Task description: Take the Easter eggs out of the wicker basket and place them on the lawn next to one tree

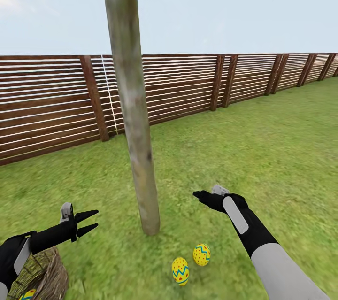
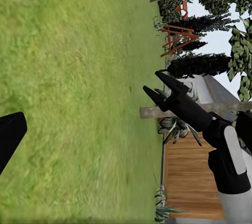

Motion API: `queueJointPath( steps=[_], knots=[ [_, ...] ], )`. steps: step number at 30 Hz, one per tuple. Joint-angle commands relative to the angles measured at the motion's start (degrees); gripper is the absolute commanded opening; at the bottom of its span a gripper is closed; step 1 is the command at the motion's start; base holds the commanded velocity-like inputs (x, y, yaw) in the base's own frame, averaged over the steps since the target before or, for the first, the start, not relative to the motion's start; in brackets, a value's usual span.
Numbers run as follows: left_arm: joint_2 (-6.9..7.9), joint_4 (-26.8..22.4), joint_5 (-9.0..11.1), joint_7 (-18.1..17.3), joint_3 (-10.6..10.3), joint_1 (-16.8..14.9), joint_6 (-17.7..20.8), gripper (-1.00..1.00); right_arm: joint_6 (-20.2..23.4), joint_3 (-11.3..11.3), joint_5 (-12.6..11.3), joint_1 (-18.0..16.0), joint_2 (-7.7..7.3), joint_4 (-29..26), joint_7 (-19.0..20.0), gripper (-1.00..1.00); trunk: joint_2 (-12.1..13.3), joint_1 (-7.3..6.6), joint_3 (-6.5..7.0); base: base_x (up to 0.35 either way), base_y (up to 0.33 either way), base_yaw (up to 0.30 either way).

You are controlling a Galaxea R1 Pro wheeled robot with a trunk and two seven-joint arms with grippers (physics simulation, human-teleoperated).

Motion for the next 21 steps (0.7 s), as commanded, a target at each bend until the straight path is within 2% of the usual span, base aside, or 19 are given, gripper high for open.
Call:
queueJointPath(
  steps=[1,21],
  knots=[
    [0.0,0.0,0.06,-0.14,0.03,-0.04,0.55,1.0,0.05,0.22,-0.61,-0.04,-0.07,-0.05,-0.55,1.0,0.36,-0.21,0.1,0.0,0.0,0.0],
    [0.0,0.01,0.06,-0.15,0.03,-0.04,0.55,1.0,0.02,0.23,-0.9,-0.04,-0.07,0.01,-0.55,1.0,8.38,-4.61,3.7,0.0,0.0,0.0]
  ],
)
